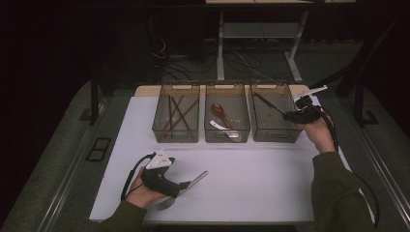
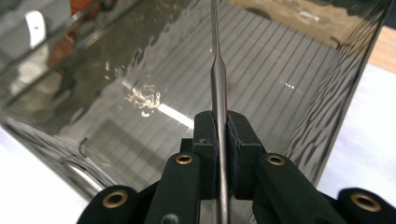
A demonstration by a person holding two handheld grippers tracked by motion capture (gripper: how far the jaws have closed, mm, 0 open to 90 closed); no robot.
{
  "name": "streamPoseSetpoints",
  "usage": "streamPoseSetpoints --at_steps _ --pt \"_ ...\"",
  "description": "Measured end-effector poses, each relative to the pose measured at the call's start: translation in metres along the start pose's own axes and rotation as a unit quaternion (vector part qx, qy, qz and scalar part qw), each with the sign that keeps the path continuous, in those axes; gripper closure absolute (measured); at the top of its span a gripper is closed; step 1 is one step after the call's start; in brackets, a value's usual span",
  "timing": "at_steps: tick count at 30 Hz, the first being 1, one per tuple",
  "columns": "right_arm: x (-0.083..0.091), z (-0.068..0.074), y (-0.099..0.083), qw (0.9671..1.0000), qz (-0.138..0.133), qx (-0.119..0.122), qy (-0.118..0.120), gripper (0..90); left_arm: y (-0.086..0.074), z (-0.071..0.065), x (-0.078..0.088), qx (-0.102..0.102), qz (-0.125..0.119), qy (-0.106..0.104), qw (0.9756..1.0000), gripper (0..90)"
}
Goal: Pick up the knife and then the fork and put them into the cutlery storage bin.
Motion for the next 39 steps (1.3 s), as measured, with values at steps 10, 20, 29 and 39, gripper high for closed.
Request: streamPoseSetpoints --at_steps 10,20,29,39 --pt "-0.016 0.003 -0.003 0.999 0.041 0.018 -0.006 83.0 -0.002 -0.001 -0.002 0.0 0.007 -0.004 1.0 0.0" --pt "-0.018 0.006 -0.002 0.9988 0.044 0.021 -0.01 78.2 -0.003 -0.001 -0.002 -0.001 0.01 -0.006 0.9999 0.0" --pt "0.001 0.005 0.004 0.9996 -0.014 -0.016 0.02 51.5 -0.003 -0.001 -0.002 -0.001 0.011 -0.006 0.9999 0.0" --pt "0.04 0.028 -0.001 0.9941 -0.089 -0.014 0.061 30.3 -0.002 -0.001 -0.001 0.005 0.019 -0.001 0.9998 2.4"
Point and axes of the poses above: each handheld gripper's, and its own axes: x roughly backward along the jaws, y roughly out of its top, z roughly to its left, the point moved 7 cm from there along -x, roughly forward along the jaws, and after that the axes turned 1 degree about x, right-handed, at the moved point
